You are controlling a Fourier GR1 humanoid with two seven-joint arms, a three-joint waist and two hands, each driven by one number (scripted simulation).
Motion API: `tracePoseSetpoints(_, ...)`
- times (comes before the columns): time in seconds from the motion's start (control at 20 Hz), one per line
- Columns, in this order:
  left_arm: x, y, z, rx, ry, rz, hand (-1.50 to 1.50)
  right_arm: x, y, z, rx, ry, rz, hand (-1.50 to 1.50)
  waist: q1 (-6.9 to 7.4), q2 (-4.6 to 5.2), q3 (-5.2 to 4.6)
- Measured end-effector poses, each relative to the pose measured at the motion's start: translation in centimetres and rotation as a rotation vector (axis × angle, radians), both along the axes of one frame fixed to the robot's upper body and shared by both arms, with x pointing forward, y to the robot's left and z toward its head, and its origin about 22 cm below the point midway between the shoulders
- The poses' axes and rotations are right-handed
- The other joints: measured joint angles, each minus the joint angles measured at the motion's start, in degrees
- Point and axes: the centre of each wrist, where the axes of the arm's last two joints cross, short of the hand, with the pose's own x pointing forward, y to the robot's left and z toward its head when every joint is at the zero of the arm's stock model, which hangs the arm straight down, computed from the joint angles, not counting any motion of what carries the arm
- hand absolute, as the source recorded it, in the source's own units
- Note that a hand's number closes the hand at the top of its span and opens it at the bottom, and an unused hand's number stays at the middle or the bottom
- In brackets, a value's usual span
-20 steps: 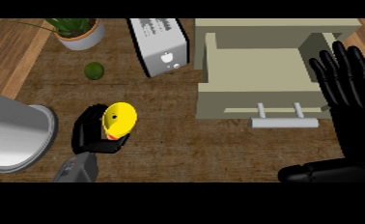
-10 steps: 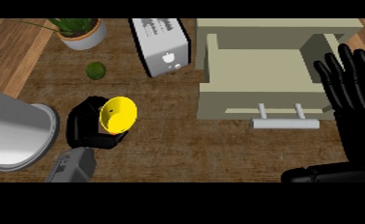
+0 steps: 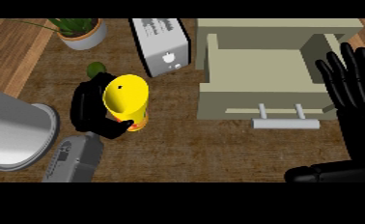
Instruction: Pick up the cup, place it into the drawer and close the drawer
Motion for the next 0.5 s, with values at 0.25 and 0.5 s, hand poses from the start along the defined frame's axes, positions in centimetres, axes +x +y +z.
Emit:
tracePoseSetpoints(0.25, 1.6, -3.0, 4.6, -0.01, -0.025, -0.021, 1.5, 0.6, 0.3, -0.3, -0.003, -0.001, -0.006, -1.5, -0.24, 0.09, -0.02)
tracePoseSetpoints(0.5, 2.9, -5.4, 9.8, 0.013, -0.045, -0.033, 1.5, 0.8, 0.1, 0.2, -0.002, -0.005, -0.012, -1.5, -0.4, 0.1, -0.02)
